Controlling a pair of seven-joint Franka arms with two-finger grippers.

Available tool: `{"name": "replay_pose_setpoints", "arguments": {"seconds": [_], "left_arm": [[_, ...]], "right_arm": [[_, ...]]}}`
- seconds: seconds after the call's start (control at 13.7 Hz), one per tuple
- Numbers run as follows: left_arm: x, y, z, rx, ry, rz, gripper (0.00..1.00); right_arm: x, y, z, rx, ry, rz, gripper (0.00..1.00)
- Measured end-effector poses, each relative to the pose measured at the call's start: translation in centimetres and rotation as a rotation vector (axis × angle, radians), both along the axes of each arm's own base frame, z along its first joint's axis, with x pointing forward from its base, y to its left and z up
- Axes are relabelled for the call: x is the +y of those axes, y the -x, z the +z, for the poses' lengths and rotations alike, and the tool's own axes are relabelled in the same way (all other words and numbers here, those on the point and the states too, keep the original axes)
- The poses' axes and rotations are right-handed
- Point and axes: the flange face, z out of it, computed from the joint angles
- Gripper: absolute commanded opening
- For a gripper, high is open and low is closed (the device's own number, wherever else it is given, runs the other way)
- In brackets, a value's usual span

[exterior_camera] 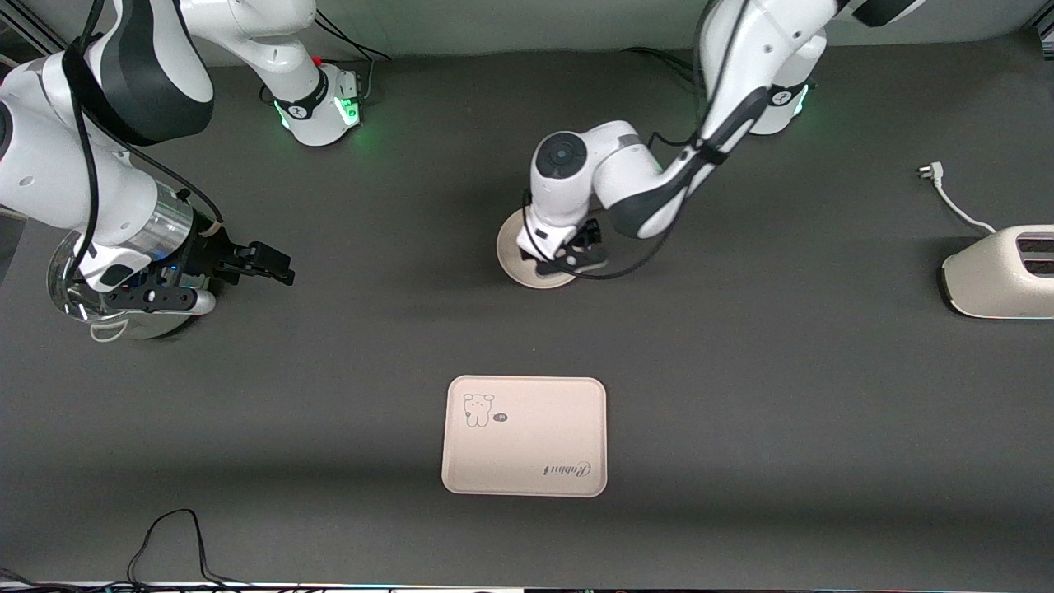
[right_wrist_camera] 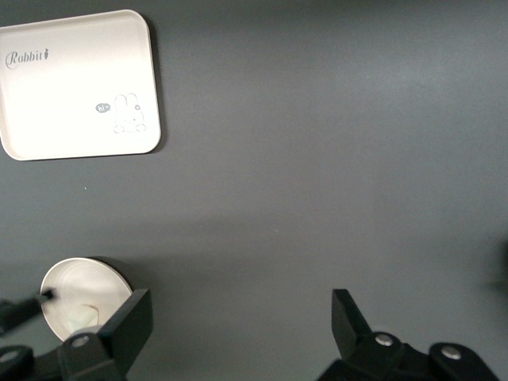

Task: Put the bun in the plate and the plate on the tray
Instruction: 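Withdraw the left gripper while the right gripper reaches the plate rim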

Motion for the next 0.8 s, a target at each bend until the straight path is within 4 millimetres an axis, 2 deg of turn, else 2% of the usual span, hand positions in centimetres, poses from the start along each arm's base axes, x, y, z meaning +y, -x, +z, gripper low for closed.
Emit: {"name": "replay_pose_setpoints", "arguments": {"seconds": [0.22, 0.36, 0.44, 0.58, 0.73, 0.8], "left_arm": [[8.4, -7.9, 8.9, 0.082, 0.011, -0.043, 1.00], [15.8, -12.7, 14.7, 0.098, 0.029, -0.047, 1.00], [19.5, -14.4, 16.7, 0.094, 0.026, -0.042, 1.00], [26.3, -16.9, 19.0, 0.088, 0.012, -0.070, 1.00], [32.4, -17.6, 20.6, 0.104, -0.013, -0.085, 1.00], [35.0, -17.5, 21.5, 0.111, -0.027, -0.085, 1.00]], "right_arm": [[1.6, 0.3, -1.8, -0.014, -0.012, 0.016, 1.00], [4.0, 1.3, -4.1, -0.009, -0.030, 0.042, 1.00], [5.5, 2.1, -5.6, -0.008, -0.032, 0.052, 1.00], [9.8, 4.6, -9.1, -0.009, -0.032, 0.033, 1.00], [15.0, 8.1, -12.2, -0.022, -0.036, 0.006, 1.00], [16.7, 9.5, -13.5, -0.025, -0.038, 0.011, 1.00]]}}
